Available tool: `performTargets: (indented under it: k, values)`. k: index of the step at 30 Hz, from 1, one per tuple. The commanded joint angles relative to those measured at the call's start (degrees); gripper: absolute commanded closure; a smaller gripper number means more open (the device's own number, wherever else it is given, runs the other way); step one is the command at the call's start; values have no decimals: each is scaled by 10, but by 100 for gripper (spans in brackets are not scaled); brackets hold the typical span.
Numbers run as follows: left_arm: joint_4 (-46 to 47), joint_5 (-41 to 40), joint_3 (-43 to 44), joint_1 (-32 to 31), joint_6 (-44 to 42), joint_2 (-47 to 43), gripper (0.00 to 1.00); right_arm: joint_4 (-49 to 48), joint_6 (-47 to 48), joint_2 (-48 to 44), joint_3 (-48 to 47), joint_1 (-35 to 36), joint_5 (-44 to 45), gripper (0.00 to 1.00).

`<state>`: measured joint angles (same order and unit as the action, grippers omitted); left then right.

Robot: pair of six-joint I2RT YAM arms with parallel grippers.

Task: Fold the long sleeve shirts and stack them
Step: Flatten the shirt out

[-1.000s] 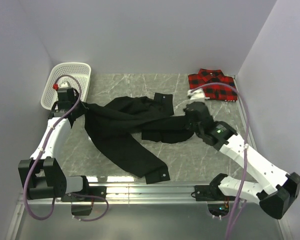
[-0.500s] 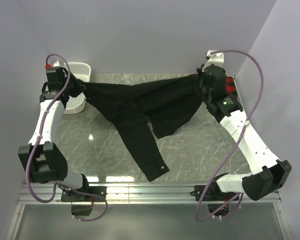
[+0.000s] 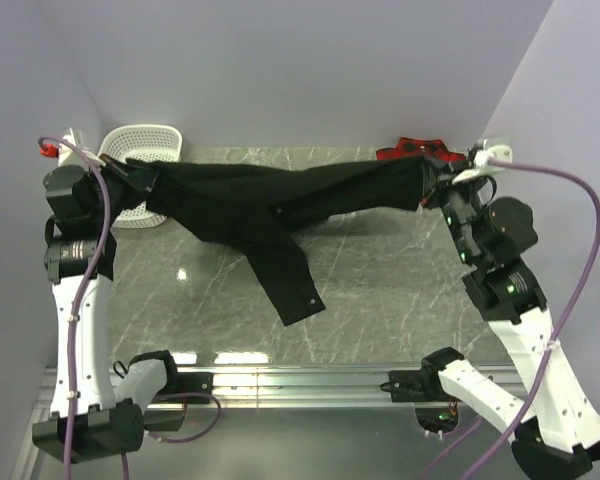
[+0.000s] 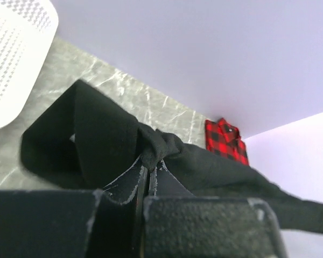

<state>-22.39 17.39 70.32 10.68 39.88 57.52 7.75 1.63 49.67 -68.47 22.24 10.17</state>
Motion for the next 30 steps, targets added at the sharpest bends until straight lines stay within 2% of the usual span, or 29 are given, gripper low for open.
performTargets:
  k: [1,4,8,13,17,20,22,24,26,27,30]
  values:
    - [-56,-45,-39,3,-26,-19,99,60,-38,-31,53,2,-66,100]
    - [-70,-76,-55,3,-38,-43,99,77,-72,-62,99,2,-60,100]
    - [-52,-80,-41,3,-42,-37,99,70,-74,-51,100,2,-54,100]
    - [-23,-34,24,2,-34,43,99,54,-40,45,20,1,-29,100]
    - [14,-1,98,2,-19,165,99,24,23,175,-63,-1,20,100]
    - [3,42,203,2,-13,253,100,3,59,249,-168,-7,62,100]
    - [4,64,271,0,-14,279,100,6,74,273,-211,-6,74,100]
    - [37,78,295,-8,-21,277,99,-26,93,265,-229,-8,78,100]
    - [77,80,283,-13,-30,240,99,-74,108,234,-185,-7,63,100]
    - [117,82,255,-12,-33,224,98,-127,114,198,-164,-7,52,100]
    - [165,79,180,-12,-42,162,99,-162,119,155,-105,-7,24,100]
